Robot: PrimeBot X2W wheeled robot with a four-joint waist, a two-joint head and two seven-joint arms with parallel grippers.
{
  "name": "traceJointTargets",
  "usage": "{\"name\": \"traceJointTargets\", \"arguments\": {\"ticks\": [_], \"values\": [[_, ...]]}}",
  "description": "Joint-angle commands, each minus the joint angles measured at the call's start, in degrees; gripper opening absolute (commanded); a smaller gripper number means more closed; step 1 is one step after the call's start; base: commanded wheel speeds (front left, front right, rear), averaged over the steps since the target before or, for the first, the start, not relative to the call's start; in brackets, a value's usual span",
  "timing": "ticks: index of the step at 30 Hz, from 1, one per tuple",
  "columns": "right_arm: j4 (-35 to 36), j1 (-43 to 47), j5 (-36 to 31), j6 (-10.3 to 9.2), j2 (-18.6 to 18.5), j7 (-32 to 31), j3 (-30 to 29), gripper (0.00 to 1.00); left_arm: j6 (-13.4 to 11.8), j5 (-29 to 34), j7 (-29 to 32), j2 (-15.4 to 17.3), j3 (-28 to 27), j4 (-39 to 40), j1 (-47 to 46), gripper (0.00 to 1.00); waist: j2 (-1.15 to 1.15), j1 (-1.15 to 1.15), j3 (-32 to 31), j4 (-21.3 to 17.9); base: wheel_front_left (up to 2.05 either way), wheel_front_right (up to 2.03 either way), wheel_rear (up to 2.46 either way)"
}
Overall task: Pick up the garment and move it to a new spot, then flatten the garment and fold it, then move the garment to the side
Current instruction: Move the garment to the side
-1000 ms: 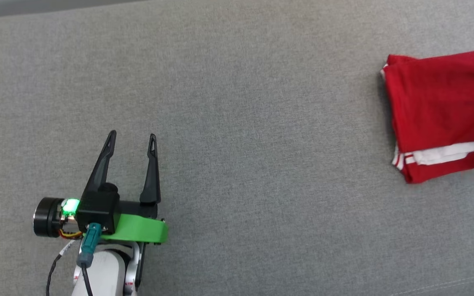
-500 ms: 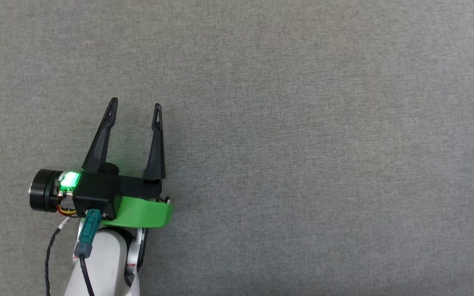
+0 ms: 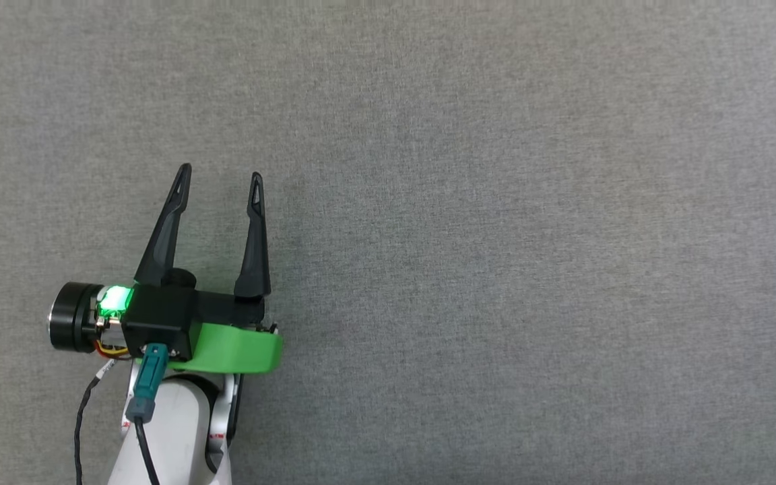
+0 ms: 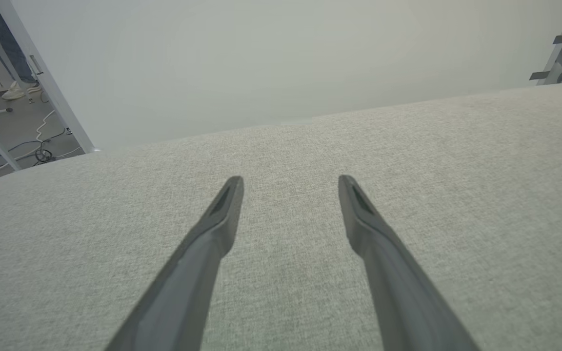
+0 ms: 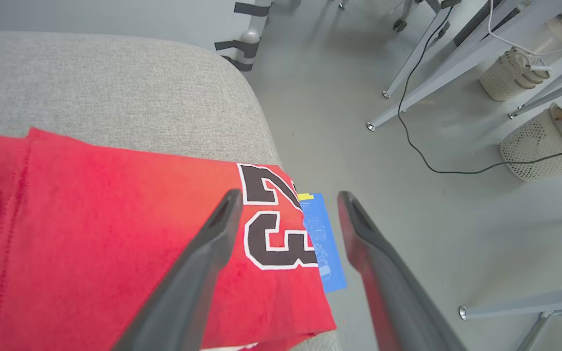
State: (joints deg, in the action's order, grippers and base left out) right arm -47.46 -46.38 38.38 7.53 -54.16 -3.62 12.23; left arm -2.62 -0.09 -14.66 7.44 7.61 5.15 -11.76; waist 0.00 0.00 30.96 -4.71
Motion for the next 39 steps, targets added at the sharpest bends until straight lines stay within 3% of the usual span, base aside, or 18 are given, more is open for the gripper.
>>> {"name": "traceJointTargets", "arguments": {"ticks": [1, 9, 16, 26, 32, 39], "values": [[-0.6, -0.7, -0.9, -0.04, 0.2, 2.3, 0.2, 1.0, -0.5, -0.3, -0.3, 0.1, 0.0, -0.2, 0.6, 1.0, 0.0, 0.0, -2.9, -0.1, 0.0, 0.0, 0.0], [-0.3, 0.9, -2.4, -0.04, 2.7, 16.1, 0.3, 1.0, -1.1, -1.5, -0.3, -0.3, -0.9, -1.4, 4.0, 1.0, 0.0, 0.0, -10.1, 0.0, 0.0, 0.0, 0.0], [7.5, 3.2, -7.7, -0.04, 8.4, 18.6, -4.7, 1.0, -1.2, -2.0, -0.3, -0.7, -2.1, -2.4, 7.3, 1.0, 0.0, 0.0, -15.0, 1.2, 0.0, 0.0, 0.0], [31.9, 17.4, -20.3, -0.04, 25.7, 18.6, -16.3, 1.0, -0.6, -2.7, -0.3, -1.5, -3.6, -4.3, 9.1, 1.0, 0.0, 0.0, -19.8, 3.9, 0.0, 0.0, 0.0], [41.0, 25.6, -25.8, -0.04, 35.0, 18.6, -15.5, 1.0, -0.3, -2.5, -0.3, -1.9, -4.0, -5.3, 10.4, 1.0, 0.0, 0.0, -22.5, 5.1, 0.0, 0.0, 0.0], [45.2, 34.7, -28.3, -0.04, 41.9, 18.6, -12.6, 1.0, -0.3, -2.4, -0.3, -2.4, -4.7, -6.3, 12.2, 1.0, 0.0, 0.0, -25.1, 5.9, 0.0, 0.0, 0.0]]}}
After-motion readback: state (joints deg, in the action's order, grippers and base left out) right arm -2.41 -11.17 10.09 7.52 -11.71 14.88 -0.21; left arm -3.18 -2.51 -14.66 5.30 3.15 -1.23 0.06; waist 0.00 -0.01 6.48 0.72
